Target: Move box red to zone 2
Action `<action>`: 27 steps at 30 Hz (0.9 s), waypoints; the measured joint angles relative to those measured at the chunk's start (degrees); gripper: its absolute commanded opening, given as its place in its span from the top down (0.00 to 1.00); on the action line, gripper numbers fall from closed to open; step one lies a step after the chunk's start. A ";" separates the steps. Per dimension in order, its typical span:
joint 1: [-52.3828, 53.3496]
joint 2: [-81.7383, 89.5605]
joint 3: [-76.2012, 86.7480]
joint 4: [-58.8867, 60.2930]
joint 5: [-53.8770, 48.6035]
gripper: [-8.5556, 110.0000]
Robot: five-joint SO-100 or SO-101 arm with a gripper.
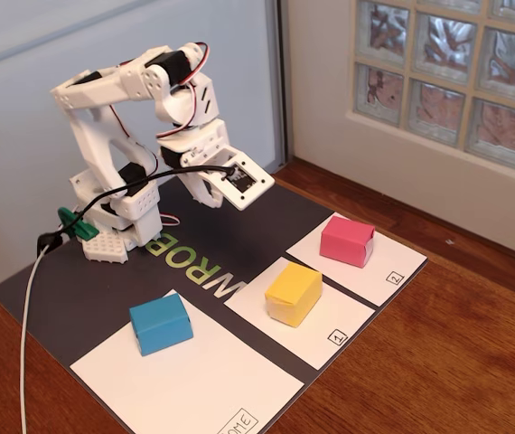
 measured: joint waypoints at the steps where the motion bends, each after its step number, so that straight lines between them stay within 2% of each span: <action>1: -0.09 1.14 1.05 0.00 0.00 0.93; 7: -1.41 7.21 4.39 -3.43 -3.25 0.93; 13: -1.32 13.54 11.69 -9.58 -14.24 0.93; 22: 8.17 23.03 29.00 -14.77 -23.20 0.93; 27: 11.87 25.66 36.47 -16.08 -23.82 0.93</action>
